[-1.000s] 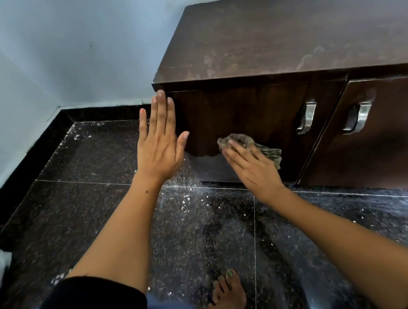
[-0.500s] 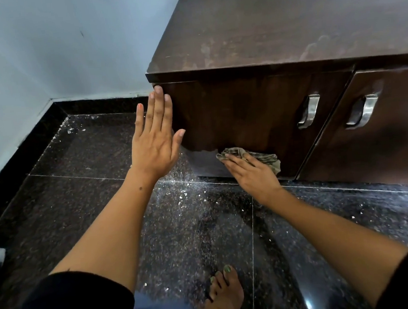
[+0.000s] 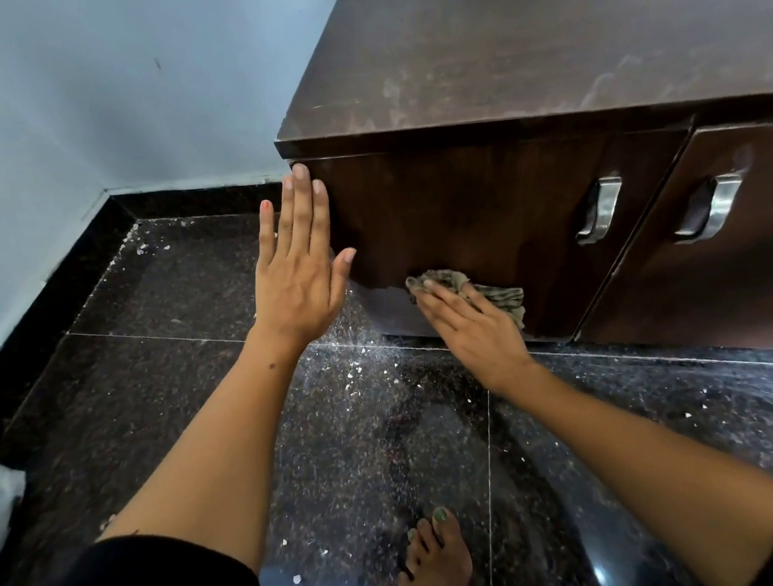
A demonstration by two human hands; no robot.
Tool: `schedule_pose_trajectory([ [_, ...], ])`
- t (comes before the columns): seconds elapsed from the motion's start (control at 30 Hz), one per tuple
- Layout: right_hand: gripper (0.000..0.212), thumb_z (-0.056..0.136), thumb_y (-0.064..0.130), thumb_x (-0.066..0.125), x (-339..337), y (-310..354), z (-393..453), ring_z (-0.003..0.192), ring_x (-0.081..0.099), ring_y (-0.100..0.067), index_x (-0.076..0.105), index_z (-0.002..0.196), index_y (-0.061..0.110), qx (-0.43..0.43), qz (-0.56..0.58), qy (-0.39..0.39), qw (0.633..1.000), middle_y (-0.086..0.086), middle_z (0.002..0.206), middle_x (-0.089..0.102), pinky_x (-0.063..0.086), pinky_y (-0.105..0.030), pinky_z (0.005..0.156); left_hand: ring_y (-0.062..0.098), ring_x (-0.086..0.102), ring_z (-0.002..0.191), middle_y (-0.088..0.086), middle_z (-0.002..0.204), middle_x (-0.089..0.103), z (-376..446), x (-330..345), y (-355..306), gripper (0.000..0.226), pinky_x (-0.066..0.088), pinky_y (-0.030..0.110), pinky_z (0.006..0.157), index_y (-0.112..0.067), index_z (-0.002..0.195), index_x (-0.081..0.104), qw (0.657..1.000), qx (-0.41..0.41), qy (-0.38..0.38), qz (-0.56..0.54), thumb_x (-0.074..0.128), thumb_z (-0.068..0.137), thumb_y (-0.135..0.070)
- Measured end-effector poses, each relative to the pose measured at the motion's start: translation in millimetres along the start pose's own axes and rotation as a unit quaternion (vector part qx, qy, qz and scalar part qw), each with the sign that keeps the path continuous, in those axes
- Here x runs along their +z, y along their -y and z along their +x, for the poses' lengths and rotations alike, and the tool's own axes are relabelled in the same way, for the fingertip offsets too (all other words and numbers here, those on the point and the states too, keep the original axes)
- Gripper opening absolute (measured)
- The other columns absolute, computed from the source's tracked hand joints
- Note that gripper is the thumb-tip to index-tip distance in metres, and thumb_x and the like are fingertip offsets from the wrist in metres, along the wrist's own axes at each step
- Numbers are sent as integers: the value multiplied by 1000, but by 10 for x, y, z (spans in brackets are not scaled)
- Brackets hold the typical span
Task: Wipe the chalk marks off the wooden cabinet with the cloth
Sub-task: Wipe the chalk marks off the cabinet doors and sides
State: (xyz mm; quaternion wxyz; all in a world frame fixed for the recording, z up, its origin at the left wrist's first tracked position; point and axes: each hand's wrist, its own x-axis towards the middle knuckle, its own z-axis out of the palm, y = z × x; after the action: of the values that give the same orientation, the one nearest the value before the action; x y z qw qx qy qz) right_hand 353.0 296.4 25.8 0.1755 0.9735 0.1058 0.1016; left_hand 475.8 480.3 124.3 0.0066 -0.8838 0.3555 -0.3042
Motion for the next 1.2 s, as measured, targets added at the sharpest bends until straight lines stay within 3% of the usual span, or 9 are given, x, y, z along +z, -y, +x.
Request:
schedule_pose_trajectory([
  [0.1, 62, 84, 4, 32, -39, 105, 85, 144, 19, -17, 31, 145, 8, 34, 30, -44, 998, -1, 155, 23, 18, -36, 115, 29, 6, 145, 22, 155, 10, -10, 9, 22, 65, 1, 44, 118, 0, 149, 6, 1000, 3, -6, -1, 18, 100, -41],
  [0.27, 61, 94, 5, 26, 44, 103, 39, 144, -15, -19, 1, 149, 3, -16, 13, 67, 998, -2, 151, -23, -13, -39, 112, 26, 5, 145, 16, 157, 8, -4, -7, 110, 63, 0, 45, 117, -4, 149, 4, 1000, 19, -6, 19, 17, 100, -40],
  [0.43, 60, 84, 2, 19, -42, 88, 50, 138, 34, -17, 42, 139, 9, 79, 48, -64, 994, 0, 148, 39, 31, -36, 110, 27, 8, 144, 17, 156, 14, 23, -35, 135, 63, -4, 42, 117, -3, 149, 9, 1000, 13, -18, 23, 19, 99, -40],
  [0.5, 61, 86, 3, 15, -76, 77, 119, 142, 25, -16, 34, 143, 8, 44, 39, -47, 997, 0, 153, 29, 25, -35, 113, 28, 10, 144, 18, 156, 16, 40, -50, 129, 63, -4, 42, 117, -2, 149, 10, 1000, 12, -18, 19, 19, 99, -39],
  [0.63, 56, 96, 10, 17, -48, 76, 180, 144, -14, -20, -2, 148, 3, -35, 17, 54, 998, -4, 158, -12, -12, -40, 112, 27, 10, 145, 18, 156, 14, 38, -66, 99, 63, 2, 45, 117, -1, 149, 10, 1000, 4, -14, 25, 19, 99, -40],
  [0.73, 58, 93, 10, 8, -35, 122, 154, 145, -9, -19, 0, 150, 5, -5, 24, 60, 998, -3, 159, -7, -6, -39, 115, 26, 11, 145, 18, 155, 15, 34, -60, 80, 63, 4, 46, 117, -1, 148, 10, 999, 2, -17, 27, 20, 99, -40],
  [0.87, 59, 91, 15, 9, -130, 290, 321, 144, 14, -14, 23, 148, 13, 51, 44, -32, 997, 3, 156, 19, 18, -35, 116, 28, 11, 145, 20, 155, 15, 32, -27, 54, 64, 2, 45, 117, -1, 149, 9, 1000, -10, -12, 27, 21, 99, -40],
  [1.03, 55, 101, 23, 20, -73, 361, 435, 145, -12, -18, -2, 149, 8, -1, 36, 68, 997, -1, 159, -5, -7, -41, 116, 29, 13, 144, 20, 155, 16, 41, -27, 52, 64, 5, 46, 117, 0, 148, 9, 1000, -12, -9, 27, 20, 99, -39],
  [1.2, 59, 92, 21, 23, -177, 498, 477, 146, 3, -18, 13, 149, 12, 98, 37, -19, 994, 0, 159, 10, 0, -41, 115, 29, 13, 144, 21, 155, 16, 39, -6, 27, 63, 3, 45, 117, 0, 148, 11, 999, -21, -16, 17, 19, 100, -39],
])
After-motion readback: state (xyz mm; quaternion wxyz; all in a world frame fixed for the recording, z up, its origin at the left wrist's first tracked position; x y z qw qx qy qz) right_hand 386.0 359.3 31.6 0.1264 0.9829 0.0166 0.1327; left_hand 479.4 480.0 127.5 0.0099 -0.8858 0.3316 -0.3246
